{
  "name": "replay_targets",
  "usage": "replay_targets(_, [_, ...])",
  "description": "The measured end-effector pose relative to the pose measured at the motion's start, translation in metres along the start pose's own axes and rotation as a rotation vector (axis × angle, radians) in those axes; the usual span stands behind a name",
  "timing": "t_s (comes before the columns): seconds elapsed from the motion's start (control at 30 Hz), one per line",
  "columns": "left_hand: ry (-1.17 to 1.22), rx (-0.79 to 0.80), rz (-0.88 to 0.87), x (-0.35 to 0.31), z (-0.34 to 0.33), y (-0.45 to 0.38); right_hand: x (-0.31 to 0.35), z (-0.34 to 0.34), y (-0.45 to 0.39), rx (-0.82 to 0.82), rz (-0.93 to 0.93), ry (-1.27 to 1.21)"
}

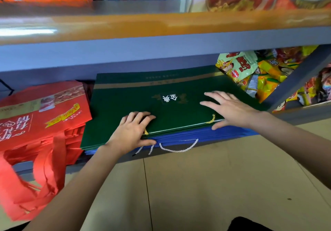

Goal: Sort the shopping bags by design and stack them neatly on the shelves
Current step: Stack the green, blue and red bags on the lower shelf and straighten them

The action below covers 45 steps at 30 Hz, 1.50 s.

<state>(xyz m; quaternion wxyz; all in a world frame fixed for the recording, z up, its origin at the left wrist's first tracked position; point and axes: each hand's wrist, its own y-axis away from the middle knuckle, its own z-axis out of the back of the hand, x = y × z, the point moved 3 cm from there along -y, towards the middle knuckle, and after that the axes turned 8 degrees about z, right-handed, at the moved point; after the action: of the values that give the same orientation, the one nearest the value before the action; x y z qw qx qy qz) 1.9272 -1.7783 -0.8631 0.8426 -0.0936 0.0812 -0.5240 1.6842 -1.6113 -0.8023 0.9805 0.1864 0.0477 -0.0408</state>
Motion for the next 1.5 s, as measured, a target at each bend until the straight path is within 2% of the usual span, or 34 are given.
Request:
replay_targets(0.2, [0.057, 0.119, 0.028, 0.001, -0.003, 0.0, -0.001, 0.0, -0.011, 0.083, -0.011, -0.011])
replay_targets(0.33, [0.008, 0.031, -0.048, 0.0, 0.006, -0.001, 0.006, 0.0, -0.019, 0.119, 0.03, -0.002])
replay_targets(0.43, [0.011, -0.111, -0.125, 0.001, 0.02, -0.004, 0.001, 0.01, -0.012, 0.012, 0.039, -0.032])
replay_targets(0.53, [-0.007, -0.184, -0.16, 0.001, 0.035, -0.01, -0.011, 0.022, 0.002, -0.16, -0.023, -0.183])
replay_targets(0.77, [-0.047, -0.192, -0.113, -0.006, 0.047, -0.018, -0.017, 0.042, 0.009, -0.492, 0.023, -0.339])
replay_targets(0.83, [-0.076, -0.127, -0.112, -0.009, 0.038, -0.02, -0.014, 0.035, 0.008, -0.429, 0.027, -0.341])
replay_targets(0.9, [-0.117, -0.046, -0.118, -0.011, 0.024, -0.018, -0.007, 0.014, 0.006, -0.287, 0.035, -0.345])
replay_targets(1.1, [-0.075, 0.021, -0.092, -0.008, 0.006, -0.013, -0.021, -0.02, 0.004, 0.014, -0.07, -0.2])
replay_targets(1.27, [-0.035, 0.051, -0.092, -0.007, 0.001, -0.012, -0.023, -0.021, 0.003, 0.06, -0.08, -0.012])
replay_targets(1.37, [0.037, -0.058, -0.142, -0.009, 0.01, -0.011, -0.025, -0.011, 0.01, -0.07, -0.068, 0.012])
replay_targets(1.5, [0.052, -0.309, -0.244, -0.011, 0.036, -0.014, -0.031, 0.013, 0.028, -0.476, -0.124, -0.214])
